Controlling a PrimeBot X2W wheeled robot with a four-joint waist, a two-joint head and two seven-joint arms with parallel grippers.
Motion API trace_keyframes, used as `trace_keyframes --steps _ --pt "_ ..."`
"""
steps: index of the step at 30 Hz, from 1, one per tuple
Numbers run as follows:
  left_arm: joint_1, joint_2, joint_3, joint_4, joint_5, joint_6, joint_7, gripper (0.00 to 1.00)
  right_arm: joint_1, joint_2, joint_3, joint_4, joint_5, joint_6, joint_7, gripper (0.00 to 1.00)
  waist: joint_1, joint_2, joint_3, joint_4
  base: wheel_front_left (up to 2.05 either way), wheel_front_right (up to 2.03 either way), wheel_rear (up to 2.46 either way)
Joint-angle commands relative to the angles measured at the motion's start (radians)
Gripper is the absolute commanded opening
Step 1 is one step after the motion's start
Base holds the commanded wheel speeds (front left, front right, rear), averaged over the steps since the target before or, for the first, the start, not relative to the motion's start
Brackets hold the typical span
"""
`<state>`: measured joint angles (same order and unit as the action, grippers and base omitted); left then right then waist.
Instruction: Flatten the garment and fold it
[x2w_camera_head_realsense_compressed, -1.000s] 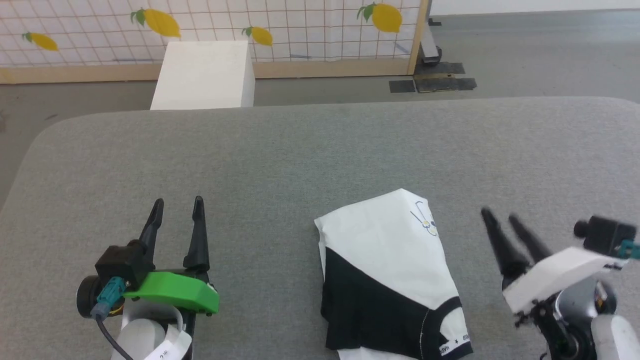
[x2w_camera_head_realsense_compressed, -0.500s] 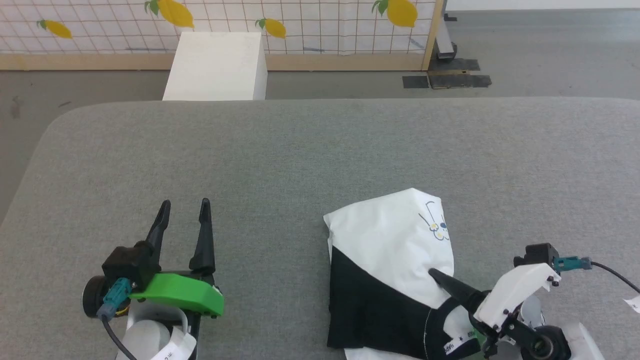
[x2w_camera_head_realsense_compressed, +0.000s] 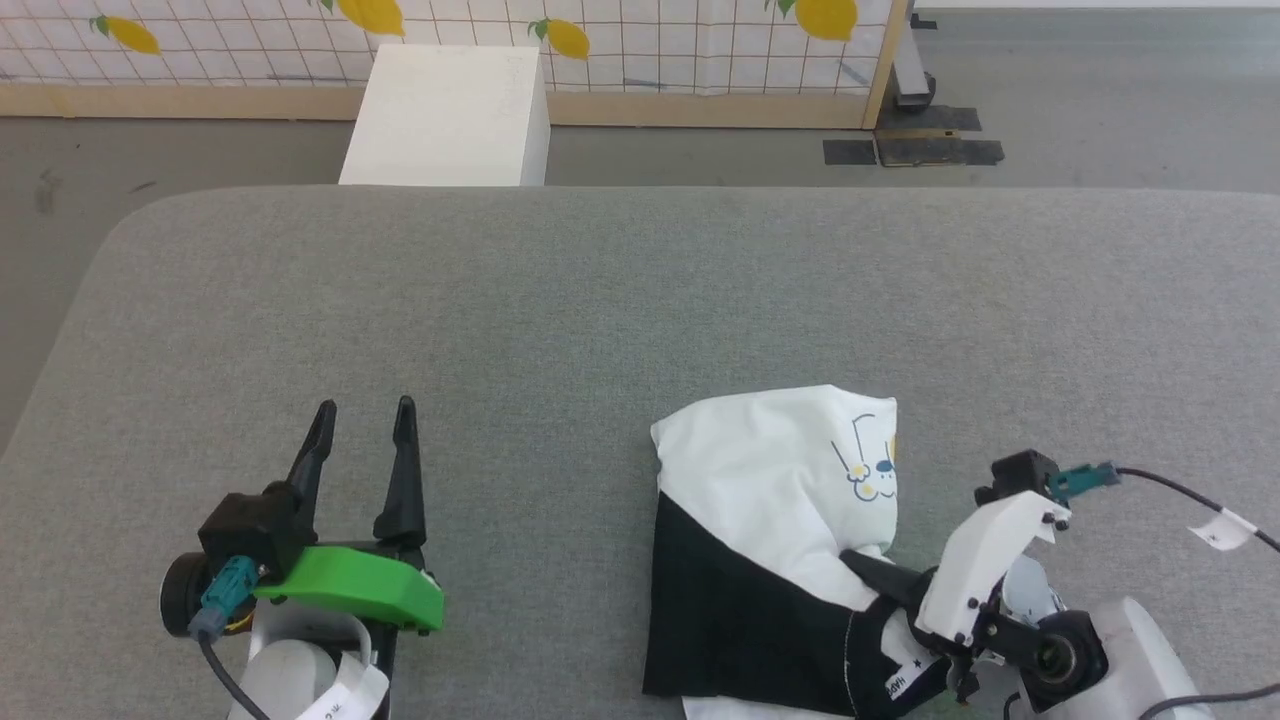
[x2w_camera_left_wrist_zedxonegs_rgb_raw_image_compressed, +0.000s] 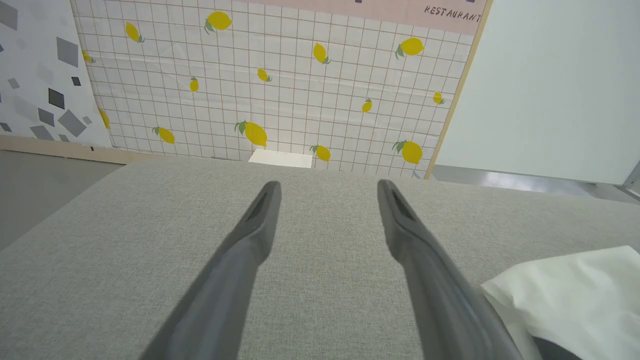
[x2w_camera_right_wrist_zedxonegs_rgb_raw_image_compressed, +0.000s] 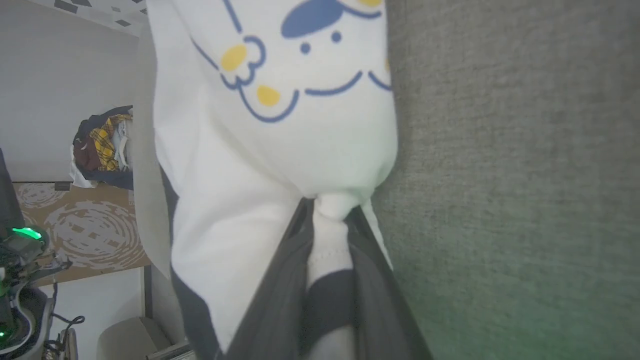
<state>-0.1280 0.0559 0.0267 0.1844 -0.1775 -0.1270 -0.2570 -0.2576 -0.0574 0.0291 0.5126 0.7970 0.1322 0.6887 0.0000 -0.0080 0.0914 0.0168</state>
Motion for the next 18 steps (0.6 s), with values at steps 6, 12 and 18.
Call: trace_keyframes --steps 6,12,18 --pt "-0.001 -0.005 0.016 -0.016 -0.004 -0.003 -0.005 1.0 -0.026 0.0 0.038 -0.113 -0.225 -0.002 0.072 0.0 0.0 0.0077 0.021 -0.051 0.0 0.0 0.0" --pt "-0.025 -0.002 0.019 -0.037 0.006 -0.003 -0.005 1.0 -0.104 -0.106 0.161 -0.239 -0.489 -0.002 0.147 0.0 0.0 0.0077 0.072 -0.156 0.0 0.0 0.0" --pt "-0.079 0.012 -0.006 -0.075 0.023 -0.004 -0.005 1.0 -0.229 -0.205 0.22 -0.248 -0.61 -0.002 0.136 0.0 0.0 0.0077 0.159 -0.277 0.0 0.0 0.0"
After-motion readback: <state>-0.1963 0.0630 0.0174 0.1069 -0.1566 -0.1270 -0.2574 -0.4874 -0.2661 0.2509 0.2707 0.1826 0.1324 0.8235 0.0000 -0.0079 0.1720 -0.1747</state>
